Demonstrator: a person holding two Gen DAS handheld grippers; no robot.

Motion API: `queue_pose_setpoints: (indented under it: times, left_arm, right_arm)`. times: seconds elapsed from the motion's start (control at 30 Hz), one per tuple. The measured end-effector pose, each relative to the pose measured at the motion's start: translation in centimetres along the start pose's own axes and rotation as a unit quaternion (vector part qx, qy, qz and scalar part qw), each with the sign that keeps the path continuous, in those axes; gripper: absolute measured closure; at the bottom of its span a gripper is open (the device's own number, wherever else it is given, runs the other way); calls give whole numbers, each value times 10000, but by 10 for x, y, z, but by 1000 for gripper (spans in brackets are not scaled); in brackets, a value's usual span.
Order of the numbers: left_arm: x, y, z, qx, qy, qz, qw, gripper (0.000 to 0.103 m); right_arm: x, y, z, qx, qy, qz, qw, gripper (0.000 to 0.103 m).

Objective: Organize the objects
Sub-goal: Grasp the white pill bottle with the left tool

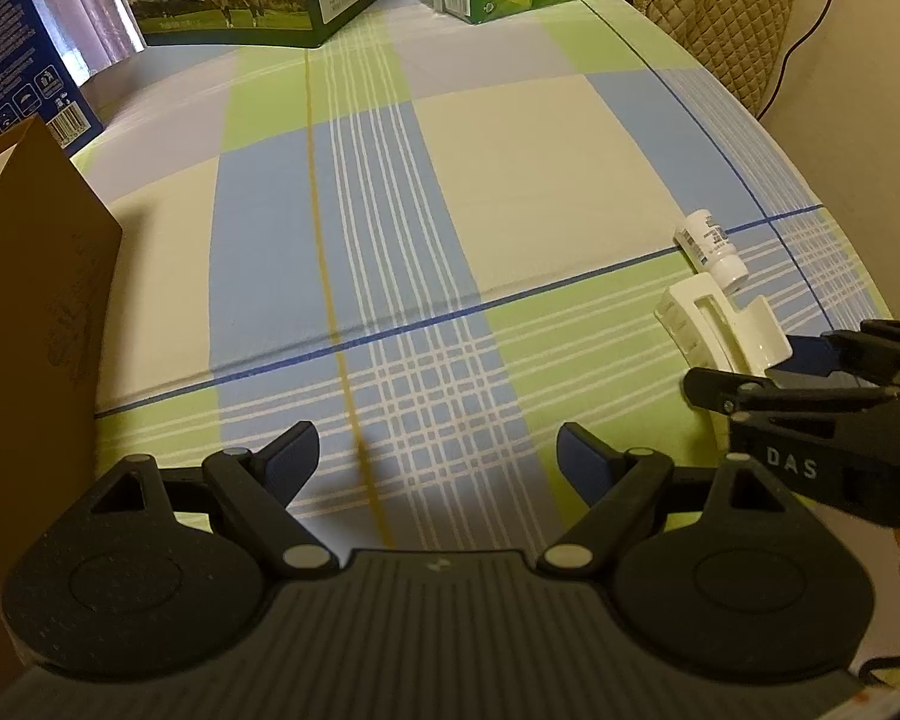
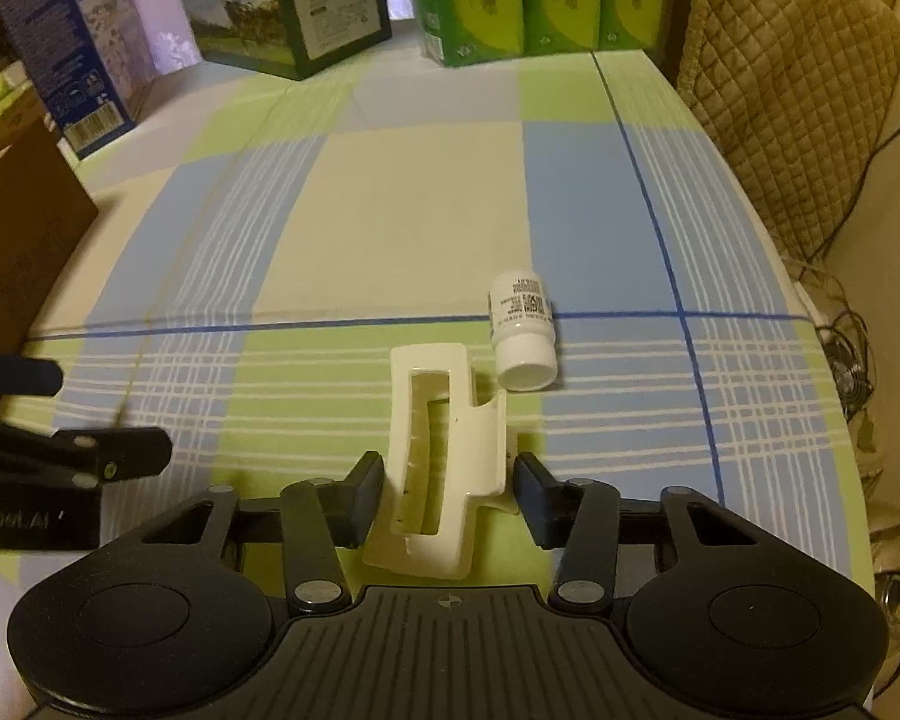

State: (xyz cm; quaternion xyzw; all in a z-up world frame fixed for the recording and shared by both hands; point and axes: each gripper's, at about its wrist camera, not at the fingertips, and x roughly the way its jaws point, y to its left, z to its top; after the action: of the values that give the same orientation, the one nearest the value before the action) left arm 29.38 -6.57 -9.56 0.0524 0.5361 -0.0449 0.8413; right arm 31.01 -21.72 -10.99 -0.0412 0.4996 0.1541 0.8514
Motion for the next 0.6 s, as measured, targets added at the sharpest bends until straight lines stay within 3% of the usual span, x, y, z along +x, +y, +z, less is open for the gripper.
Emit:
queue_pose_setpoints:
  times: [0.33, 0.6]
  left_arm:
    - [8, -18, 12, 181, -45, -138, 9997, 19]
    - [14, -53, 37, 354, -277, -631, 9970, 22]
  right_arm:
    - [-35, -27, -1, 333, -249, 276, 9988, 65]
    - [-51, -68, -1, 903, -446, -133, 9948, 65]
